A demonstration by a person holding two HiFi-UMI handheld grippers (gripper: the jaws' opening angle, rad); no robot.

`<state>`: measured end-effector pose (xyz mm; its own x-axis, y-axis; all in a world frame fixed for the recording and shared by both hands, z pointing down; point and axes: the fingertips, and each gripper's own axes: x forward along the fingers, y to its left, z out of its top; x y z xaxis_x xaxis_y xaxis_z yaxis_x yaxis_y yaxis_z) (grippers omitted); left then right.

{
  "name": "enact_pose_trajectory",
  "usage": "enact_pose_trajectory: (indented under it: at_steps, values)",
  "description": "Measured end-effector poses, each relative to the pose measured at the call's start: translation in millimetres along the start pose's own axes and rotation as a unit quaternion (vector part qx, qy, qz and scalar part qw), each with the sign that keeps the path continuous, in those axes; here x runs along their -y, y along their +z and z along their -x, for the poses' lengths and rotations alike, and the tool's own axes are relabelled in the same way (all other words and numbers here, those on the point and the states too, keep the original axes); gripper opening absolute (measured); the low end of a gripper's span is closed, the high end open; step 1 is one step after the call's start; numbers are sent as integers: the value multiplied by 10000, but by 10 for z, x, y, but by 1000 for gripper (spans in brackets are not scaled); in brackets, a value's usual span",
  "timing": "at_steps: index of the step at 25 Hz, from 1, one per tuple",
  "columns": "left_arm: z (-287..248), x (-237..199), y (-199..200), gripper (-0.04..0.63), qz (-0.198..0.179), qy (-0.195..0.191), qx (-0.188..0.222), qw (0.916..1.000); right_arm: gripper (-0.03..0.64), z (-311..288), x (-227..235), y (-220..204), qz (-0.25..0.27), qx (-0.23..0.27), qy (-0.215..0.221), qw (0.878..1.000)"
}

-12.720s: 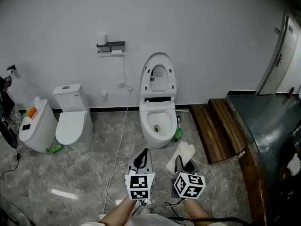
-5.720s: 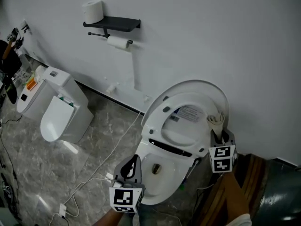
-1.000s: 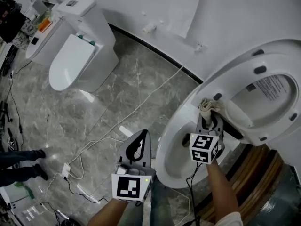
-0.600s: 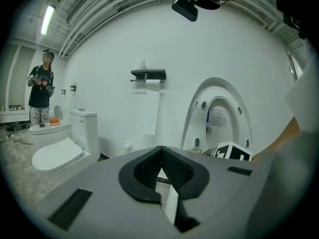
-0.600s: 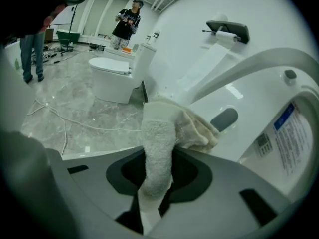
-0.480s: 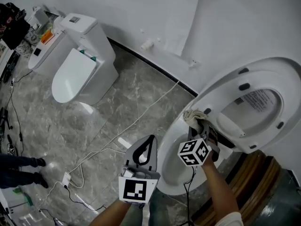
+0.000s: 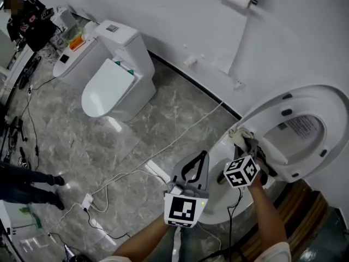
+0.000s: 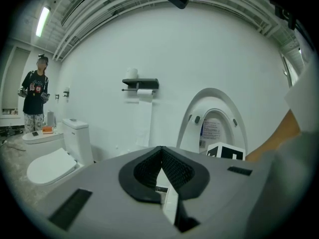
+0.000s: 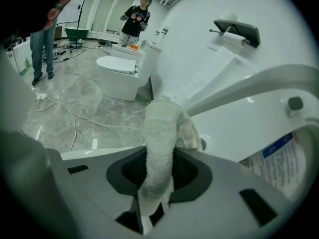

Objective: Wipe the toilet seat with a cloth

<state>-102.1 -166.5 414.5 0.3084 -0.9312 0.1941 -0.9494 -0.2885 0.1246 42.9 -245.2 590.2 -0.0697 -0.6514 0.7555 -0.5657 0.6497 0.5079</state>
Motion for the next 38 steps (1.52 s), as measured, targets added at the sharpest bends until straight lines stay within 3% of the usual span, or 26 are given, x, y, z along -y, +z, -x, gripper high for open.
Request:
enact_pose_trajectory:
  at_steps: [13, 18, 38]
  values:
    - [109, 130, 522, 11, -289, -228, 343, 9987, 109, 313, 206, -36, -158, -364, 269, 9989]
    - [88, 124, 729, 11, -324, -243, 606, 9973, 109, 376, 396, 46, -95, -318, 180, 9993]
    - [-104, 505, 1228, 11, -387, -581, 724, 9949, 109, 673, 1139, 368, -254, -188, -206, 9993]
